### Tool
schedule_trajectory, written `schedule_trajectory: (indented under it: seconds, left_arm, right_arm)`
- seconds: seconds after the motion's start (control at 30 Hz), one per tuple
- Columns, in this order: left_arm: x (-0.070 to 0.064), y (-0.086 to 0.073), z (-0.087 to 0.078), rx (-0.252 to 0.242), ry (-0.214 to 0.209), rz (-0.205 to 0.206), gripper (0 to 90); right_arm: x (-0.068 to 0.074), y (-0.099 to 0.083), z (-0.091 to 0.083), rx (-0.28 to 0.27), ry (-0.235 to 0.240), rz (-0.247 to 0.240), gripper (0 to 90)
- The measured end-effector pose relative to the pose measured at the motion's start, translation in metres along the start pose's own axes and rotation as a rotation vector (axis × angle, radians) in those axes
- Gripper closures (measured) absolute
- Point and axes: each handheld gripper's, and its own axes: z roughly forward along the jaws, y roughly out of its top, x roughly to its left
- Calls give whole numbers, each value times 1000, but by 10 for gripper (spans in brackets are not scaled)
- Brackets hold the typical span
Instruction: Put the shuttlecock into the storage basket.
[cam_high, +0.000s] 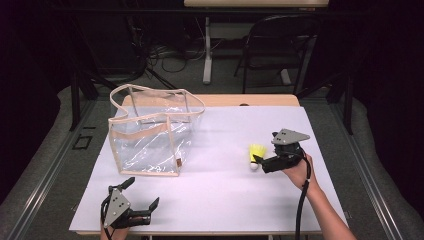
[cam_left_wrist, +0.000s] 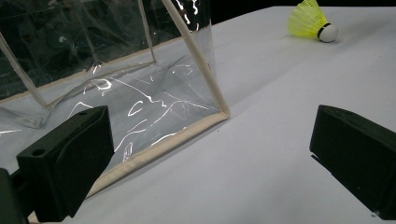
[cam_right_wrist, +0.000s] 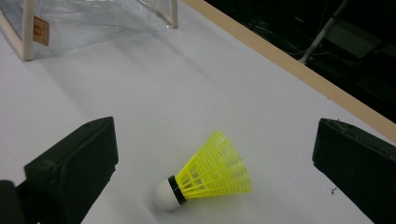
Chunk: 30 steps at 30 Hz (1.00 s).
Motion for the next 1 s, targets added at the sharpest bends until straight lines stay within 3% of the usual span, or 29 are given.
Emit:
schedule_trajectory:
  seconds: [1.0]
  left_arm:
    - [0,0,1,-2,3,-1,0]
  right_arm:
    - [-13,20,28,141,76,9,0]
